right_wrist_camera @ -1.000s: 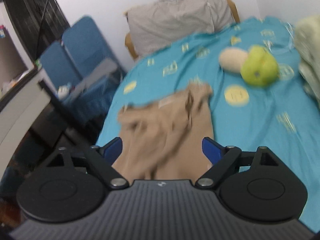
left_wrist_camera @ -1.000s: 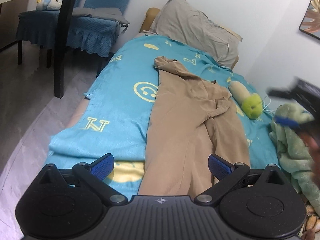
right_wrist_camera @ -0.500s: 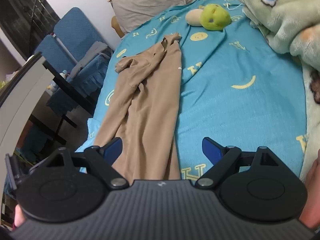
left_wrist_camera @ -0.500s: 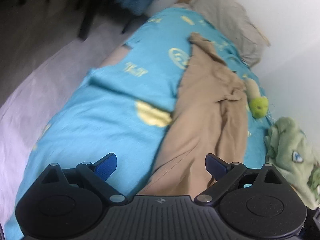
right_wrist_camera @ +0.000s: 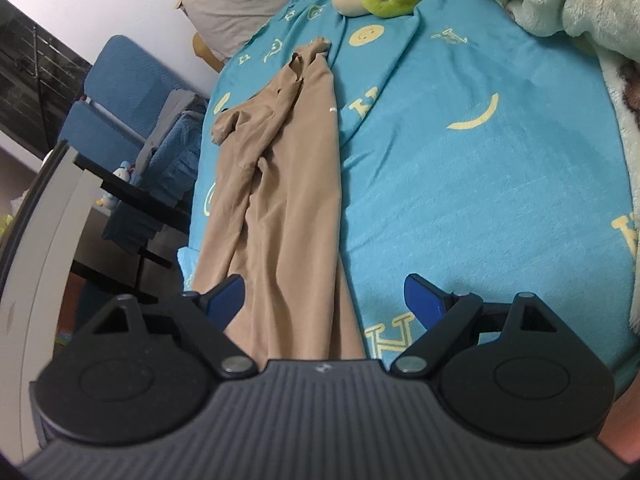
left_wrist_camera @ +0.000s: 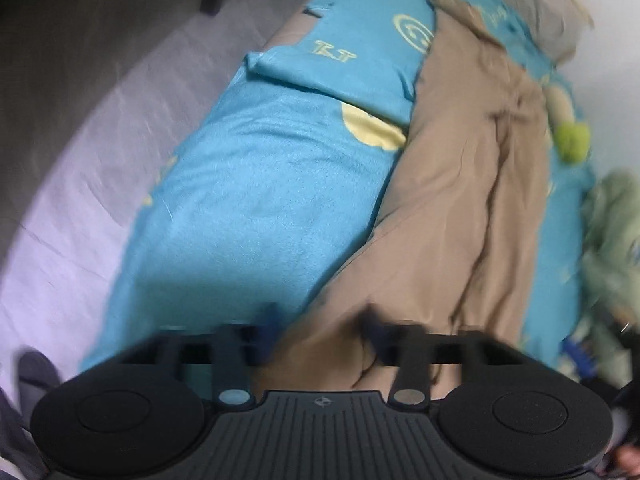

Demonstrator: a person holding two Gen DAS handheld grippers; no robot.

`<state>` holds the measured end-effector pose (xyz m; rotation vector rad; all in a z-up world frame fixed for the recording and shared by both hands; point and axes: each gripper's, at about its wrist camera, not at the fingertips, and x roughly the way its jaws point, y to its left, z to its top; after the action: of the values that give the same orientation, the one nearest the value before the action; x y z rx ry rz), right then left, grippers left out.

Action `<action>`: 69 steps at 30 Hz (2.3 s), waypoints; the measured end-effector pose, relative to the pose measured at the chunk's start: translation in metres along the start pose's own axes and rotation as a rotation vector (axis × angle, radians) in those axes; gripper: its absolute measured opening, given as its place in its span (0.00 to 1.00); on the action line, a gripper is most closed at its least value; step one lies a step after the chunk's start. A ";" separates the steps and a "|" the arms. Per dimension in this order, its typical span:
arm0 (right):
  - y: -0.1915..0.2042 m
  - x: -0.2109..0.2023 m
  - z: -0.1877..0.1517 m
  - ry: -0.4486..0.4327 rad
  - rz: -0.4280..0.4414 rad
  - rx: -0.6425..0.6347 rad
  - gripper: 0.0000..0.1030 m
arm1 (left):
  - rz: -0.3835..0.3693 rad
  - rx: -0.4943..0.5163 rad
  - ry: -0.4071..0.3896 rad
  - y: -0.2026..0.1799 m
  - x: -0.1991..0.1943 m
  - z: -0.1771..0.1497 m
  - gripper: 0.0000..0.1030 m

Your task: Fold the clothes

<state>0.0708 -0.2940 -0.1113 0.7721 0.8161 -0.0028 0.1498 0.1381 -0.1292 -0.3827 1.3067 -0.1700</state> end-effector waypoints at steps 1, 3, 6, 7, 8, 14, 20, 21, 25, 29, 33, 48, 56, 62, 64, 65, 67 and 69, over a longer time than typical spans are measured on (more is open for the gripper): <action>0.000 0.001 -0.001 0.007 0.000 0.000 0.85 | 0.028 0.047 -0.006 -0.006 -0.003 -0.001 0.04; -0.002 0.001 -0.001 0.016 -0.002 0.007 0.85 | 0.101 0.202 -0.076 -0.027 -0.018 -0.006 0.04; -0.004 0.000 -0.001 0.013 -0.002 0.021 0.86 | 0.237 0.467 -0.198 -0.067 -0.044 -0.021 0.03; -0.004 0.000 0.000 0.010 -0.003 0.025 0.86 | 0.254 0.553 -0.220 -0.082 -0.049 -0.030 0.03; -0.004 0.000 0.000 0.007 -0.006 0.023 0.86 | 0.253 0.636 -0.226 -0.097 -0.053 -0.041 0.03; 0.001 0.008 -0.001 0.030 -0.018 -0.016 0.85 | 0.163 0.929 -0.110 -0.154 -0.042 -0.095 0.07; -0.005 0.012 -0.006 0.090 0.012 0.000 0.85 | -0.034 0.719 -0.026 -0.128 -0.031 -0.078 0.51; -0.005 0.014 -0.007 0.103 0.014 -0.001 0.85 | -0.046 0.651 -0.052 -0.117 -0.034 -0.069 0.64; -0.003 0.025 -0.012 0.156 0.009 -0.004 0.85 | -0.058 0.271 -0.154 -0.058 -0.032 -0.027 0.92; -0.003 0.041 -0.022 0.225 -0.002 0.005 0.85 | -0.077 0.107 -0.069 -0.031 -0.006 -0.011 0.87; 0.008 0.040 -0.033 0.263 -0.005 -0.068 0.86 | -0.092 0.166 0.017 -0.039 0.003 -0.012 0.89; 0.074 0.014 -0.075 0.330 -0.195 -0.559 0.10 | -0.090 0.294 -0.120 -0.057 -0.060 -0.041 0.04; 0.066 -0.082 -0.027 0.086 -0.042 -0.339 0.08 | -0.344 0.183 -0.376 -0.066 -0.152 -0.066 0.04; 0.070 -0.155 -0.028 -0.037 0.071 -0.288 0.08 | -0.416 0.182 -0.504 -0.084 -0.213 -0.122 0.04; 0.065 -0.182 -0.035 -0.062 0.102 -0.287 0.08 | -0.441 0.186 -0.534 -0.084 -0.237 -0.152 0.04; 0.061 -0.195 -0.039 -0.079 0.115 -0.297 0.08 | -0.447 0.193 -0.550 -0.084 -0.241 -0.163 0.04; 0.054 -0.215 -0.044 -0.105 0.139 -0.307 0.08 | -0.459 0.207 -0.578 -0.084 -0.249 -0.182 0.04; 0.050 -0.223 -0.043 -0.116 0.149 -0.308 0.08 | -0.457 0.215 -0.582 -0.091 -0.253 -0.185 0.04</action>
<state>-0.0990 -0.2937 0.0470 0.5338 0.6282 0.2058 -0.0857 0.1058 0.0946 -0.4972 0.6059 -0.5368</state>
